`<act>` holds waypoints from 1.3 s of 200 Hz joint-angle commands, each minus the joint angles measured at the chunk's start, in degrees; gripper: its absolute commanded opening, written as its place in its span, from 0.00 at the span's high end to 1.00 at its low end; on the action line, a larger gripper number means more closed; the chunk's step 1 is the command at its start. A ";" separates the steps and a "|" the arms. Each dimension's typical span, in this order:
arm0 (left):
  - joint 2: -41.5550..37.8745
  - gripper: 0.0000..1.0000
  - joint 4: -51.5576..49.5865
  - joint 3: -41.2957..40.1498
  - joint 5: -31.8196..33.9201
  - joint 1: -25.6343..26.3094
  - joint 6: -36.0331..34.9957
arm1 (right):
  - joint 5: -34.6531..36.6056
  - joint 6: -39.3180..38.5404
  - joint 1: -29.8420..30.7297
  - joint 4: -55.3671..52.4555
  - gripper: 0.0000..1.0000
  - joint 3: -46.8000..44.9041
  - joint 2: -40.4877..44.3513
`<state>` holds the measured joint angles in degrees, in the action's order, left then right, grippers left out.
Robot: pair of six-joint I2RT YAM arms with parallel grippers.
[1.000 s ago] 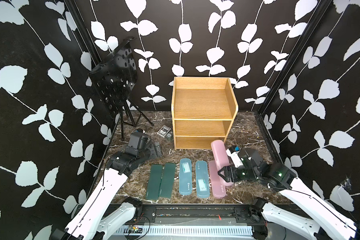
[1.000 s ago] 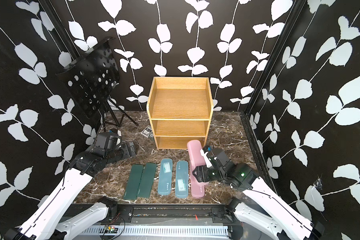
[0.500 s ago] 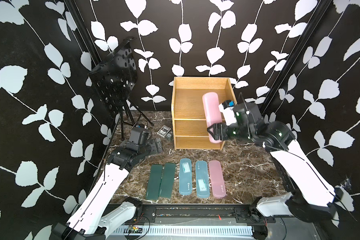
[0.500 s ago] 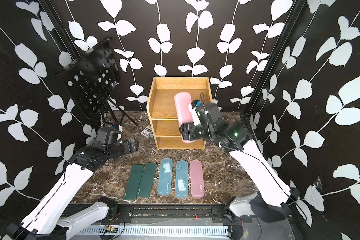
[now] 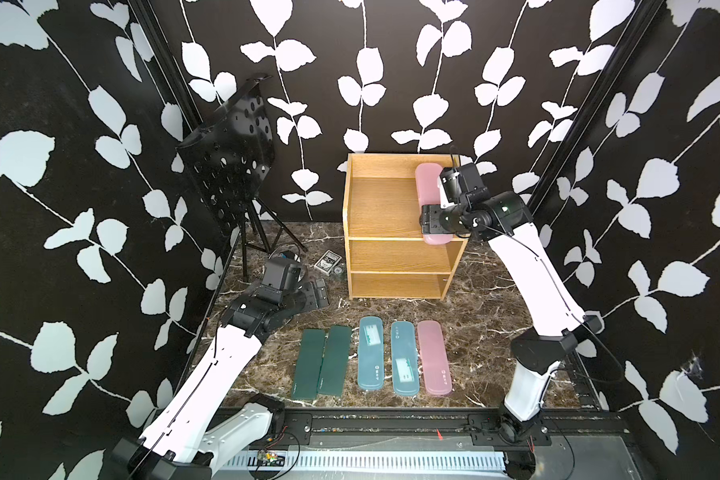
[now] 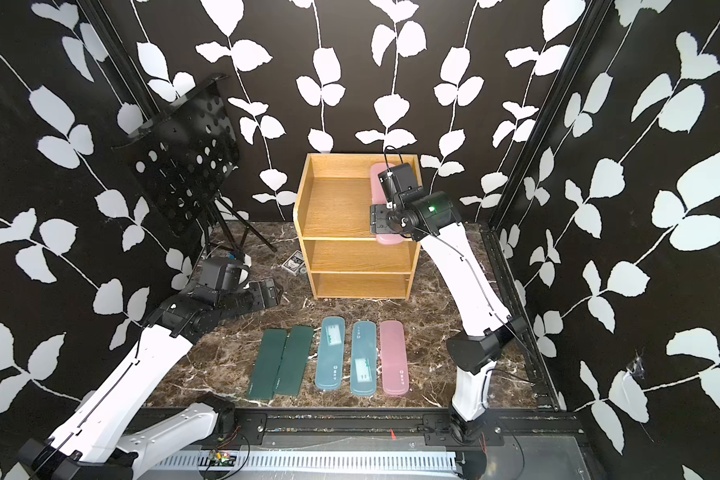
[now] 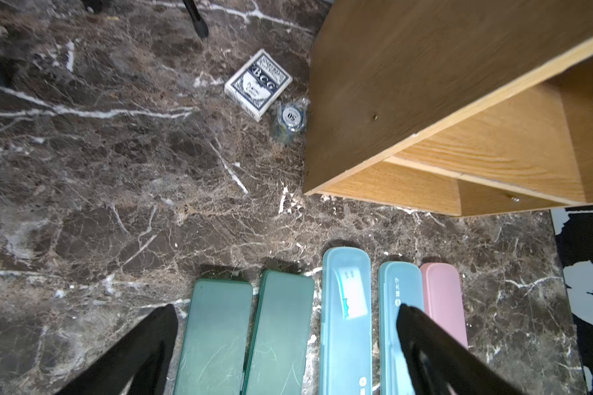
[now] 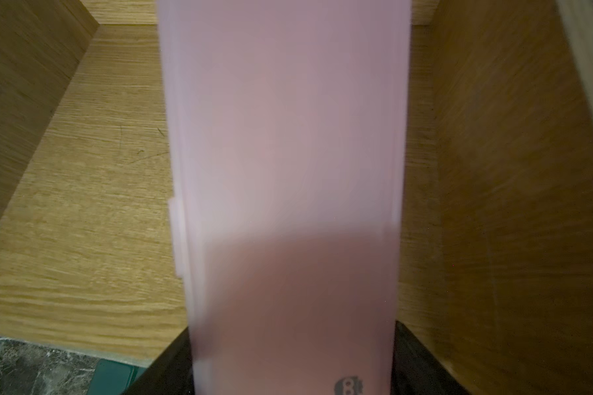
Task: Place the pencil cases on the shelf according to color
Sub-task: Place the pencil case on the shelf, then pick up the pencil case from the center of the board.
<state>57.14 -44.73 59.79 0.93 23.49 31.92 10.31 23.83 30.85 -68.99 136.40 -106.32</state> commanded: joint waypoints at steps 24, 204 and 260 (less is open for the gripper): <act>-1.63 0.01 0.13 -2.09 -0.50 0.16 1.65 | -0.58 0.59 -0.98 -0.72 0.18 6.68 -3.16; -7.80 0.01 0.87 -12.41 -1.22 1.12 6.02 | -1.75 16.45 11.27 23.68 0.11 -71.24 52.69; -7.01 0.01 6.12 -15.61 -3.82 1.73 6.66 | 3.92 29.96 23.25 28.55 0.04 -93.78 50.14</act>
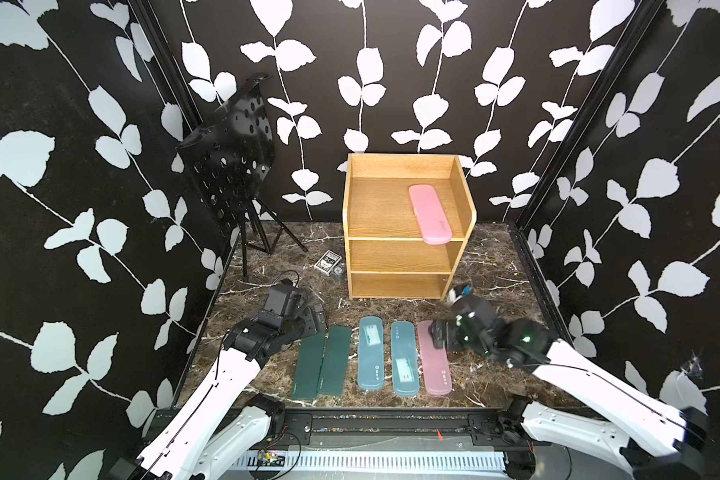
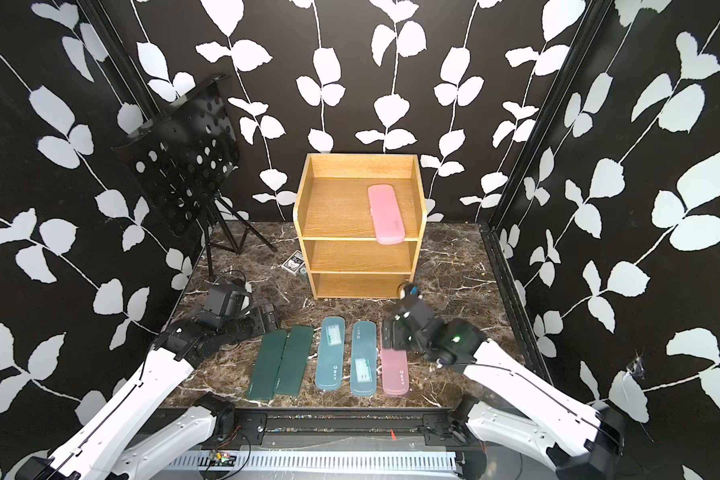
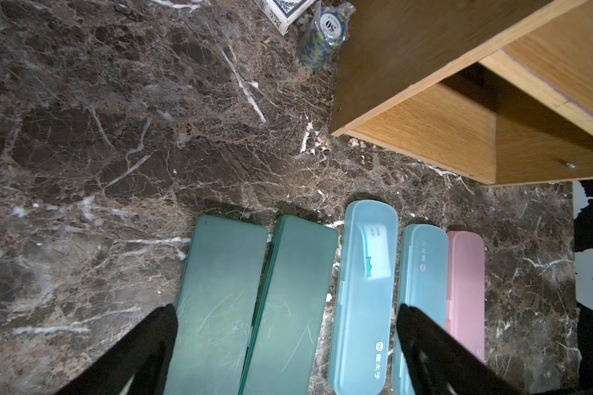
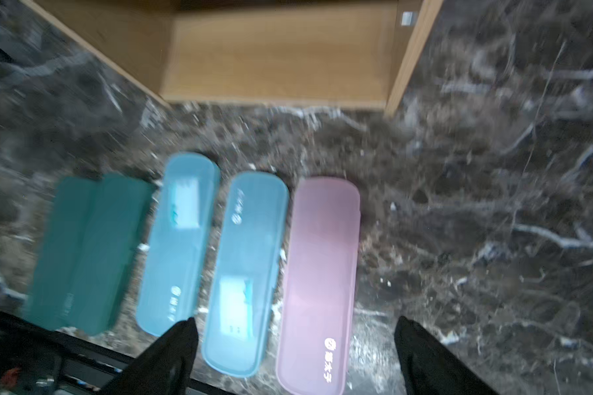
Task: Place the pencil cases on the shelf according to color
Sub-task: Pick up the pencil case from the center of the board.
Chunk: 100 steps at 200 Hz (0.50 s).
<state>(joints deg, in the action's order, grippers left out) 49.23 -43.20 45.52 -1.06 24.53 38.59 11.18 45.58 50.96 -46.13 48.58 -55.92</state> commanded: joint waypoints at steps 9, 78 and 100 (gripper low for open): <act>1.19 0.01 6.96 -2.01 -3.14 0.73 -0.37 | 2.49 9.47 4.17 6.86 0.01 -8.00 -2.08; 2.14 0.01 11.37 -3.97 -2.45 1.29 2.65 | 3.65 13.64 9.34 8.84 0.01 -10.82 -17.65; 4.00 0.01 10.77 -3.62 -2.44 1.82 2.34 | 4.96 14.36 9.45 8.49 0.01 -11.80 -19.36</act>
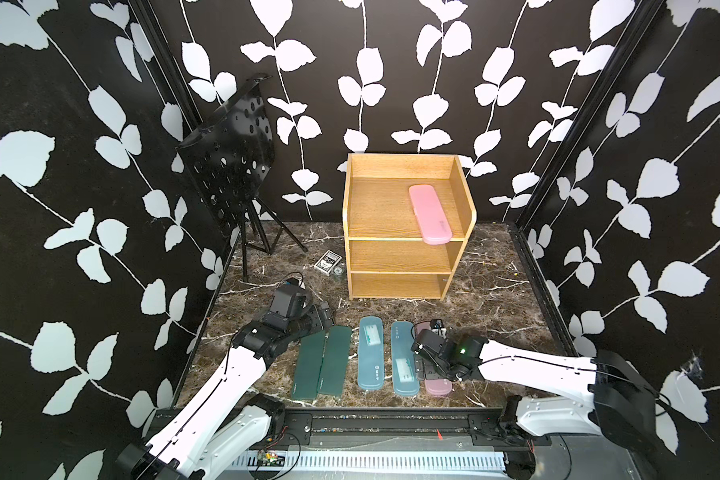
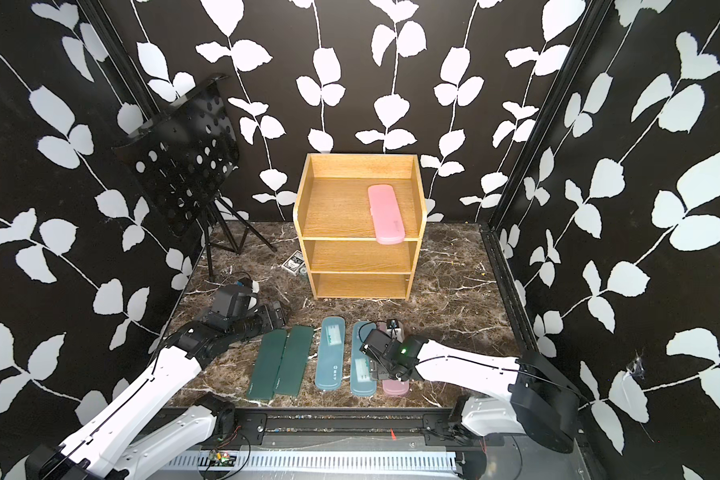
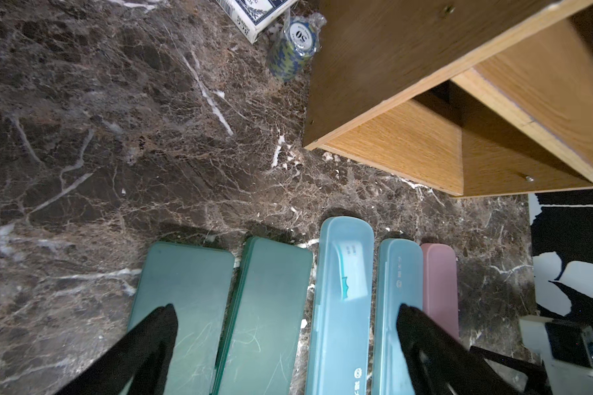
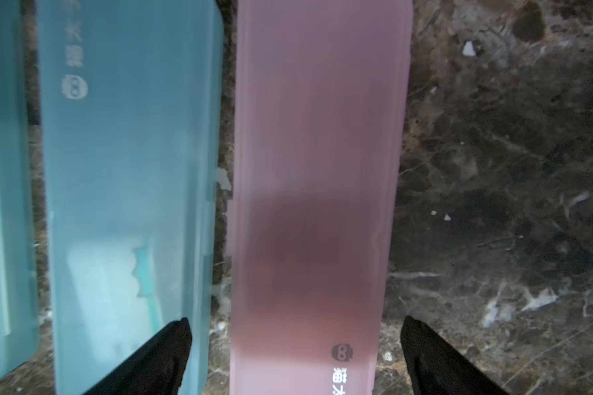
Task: Place the pencil cases on the shelf according to color
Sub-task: Pick up the pencil case from the center of the board.
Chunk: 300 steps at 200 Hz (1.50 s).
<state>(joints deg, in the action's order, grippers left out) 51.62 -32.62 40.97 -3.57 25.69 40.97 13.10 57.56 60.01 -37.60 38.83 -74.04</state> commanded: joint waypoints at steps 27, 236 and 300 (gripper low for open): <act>2.21 0.01 0.37 0.58 1.12 1.28 0.43 | 3.94 2.78 0.40 -0.26 0.01 -4.12 -1.94; 1.41 0.01 -3.66 7.74 9.02 1.56 -1.09 | 0.83 -5.39 1.69 -8.02 0.45 3.50 18.97; -0.30 0.01 -7.75 15.86 10.44 1.64 -4.84 | -3.09 -16.72 5.60 -5.52 0.49 23.09 16.99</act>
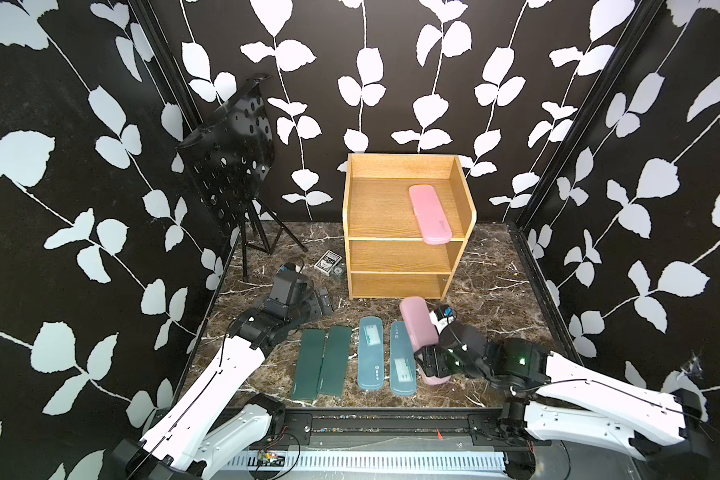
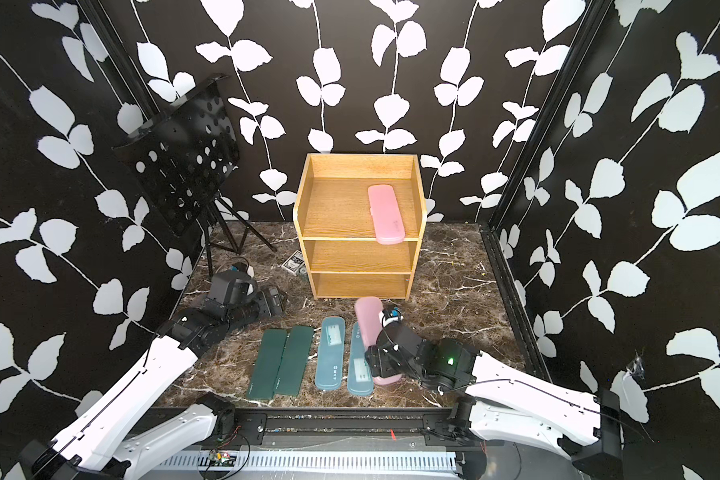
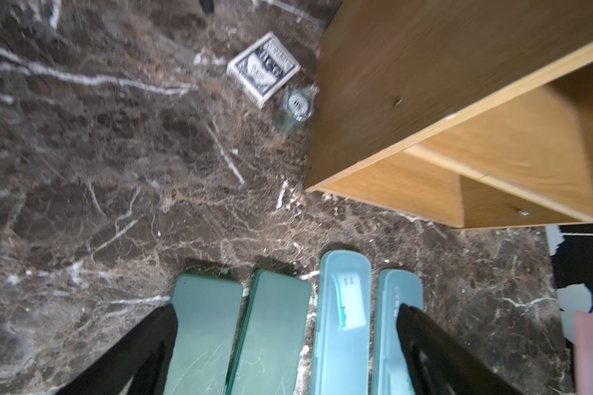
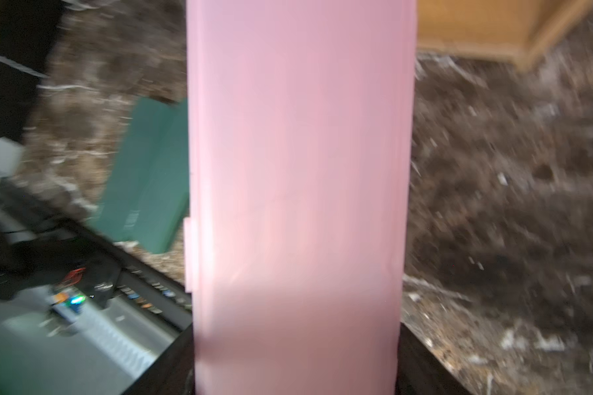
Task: Place the pencil cases on the shelf according to color
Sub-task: Pick up the pencil case from the center of the board, then place the pencil case on the shelf.
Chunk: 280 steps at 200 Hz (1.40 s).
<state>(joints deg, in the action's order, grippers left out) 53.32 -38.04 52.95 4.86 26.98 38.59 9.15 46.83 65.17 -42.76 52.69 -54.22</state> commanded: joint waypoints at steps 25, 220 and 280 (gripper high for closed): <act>-1.32 0.01 -3.34 6.27 0.59 0.34 -3.40 | 1.30 -9.90 0.40 0.31 0.48 16.63 -6.70; 5.17 0.01 0.75 4.38 -3.73 0.31 -4.02 | 5.86 -20.24 -23.34 -8.07 0.46 72.15 -47.30; 4.79 0.01 1.69 2.43 -5.37 0.35 -3.34 | 6.61 -18.58 -25.12 -9.78 0.43 84.51 -58.19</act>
<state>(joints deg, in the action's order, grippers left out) 59.00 -37.30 56.25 0.38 26.98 34.98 14.50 27.11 41.08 -52.82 132.14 -108.77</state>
